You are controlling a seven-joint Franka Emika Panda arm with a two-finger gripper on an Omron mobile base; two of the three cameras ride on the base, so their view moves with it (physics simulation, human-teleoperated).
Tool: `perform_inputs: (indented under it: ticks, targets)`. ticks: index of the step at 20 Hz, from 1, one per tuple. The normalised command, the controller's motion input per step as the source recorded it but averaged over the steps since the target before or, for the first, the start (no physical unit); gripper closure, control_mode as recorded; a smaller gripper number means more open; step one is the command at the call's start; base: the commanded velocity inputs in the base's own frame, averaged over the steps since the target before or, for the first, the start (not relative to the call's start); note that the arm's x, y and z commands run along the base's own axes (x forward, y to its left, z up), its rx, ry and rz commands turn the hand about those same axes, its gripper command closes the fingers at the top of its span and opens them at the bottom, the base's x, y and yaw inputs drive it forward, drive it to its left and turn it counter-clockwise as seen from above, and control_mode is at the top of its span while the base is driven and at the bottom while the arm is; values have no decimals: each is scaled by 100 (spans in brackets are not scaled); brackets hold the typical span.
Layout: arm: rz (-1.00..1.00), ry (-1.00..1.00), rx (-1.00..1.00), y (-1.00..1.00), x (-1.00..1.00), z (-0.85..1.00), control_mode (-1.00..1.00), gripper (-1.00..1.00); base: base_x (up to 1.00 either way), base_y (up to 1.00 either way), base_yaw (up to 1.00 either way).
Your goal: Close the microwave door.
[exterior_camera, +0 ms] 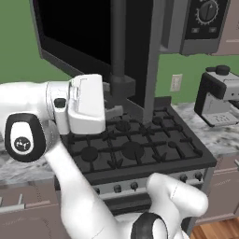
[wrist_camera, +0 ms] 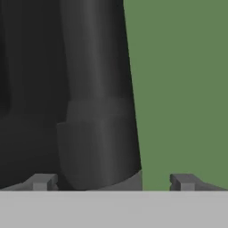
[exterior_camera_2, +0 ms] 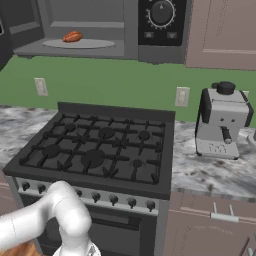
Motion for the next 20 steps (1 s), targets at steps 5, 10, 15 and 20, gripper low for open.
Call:
perform_inputs:
  ticks: [5, 10, 15, 20]
  targets:
    - [3, -23, -12, -98, 40, 0, -100, -100, 0, 0, 0]
    - [5, -17, -14, -64, 37, 3, -100, -100, 0, 0, 0]
    - [15, -15, -9, -31, 39, 11, -100, -100, 0, 0, 0]
    - [28, -2, 0, -6, 36, 20, -100, -100, 0, 0, 0]
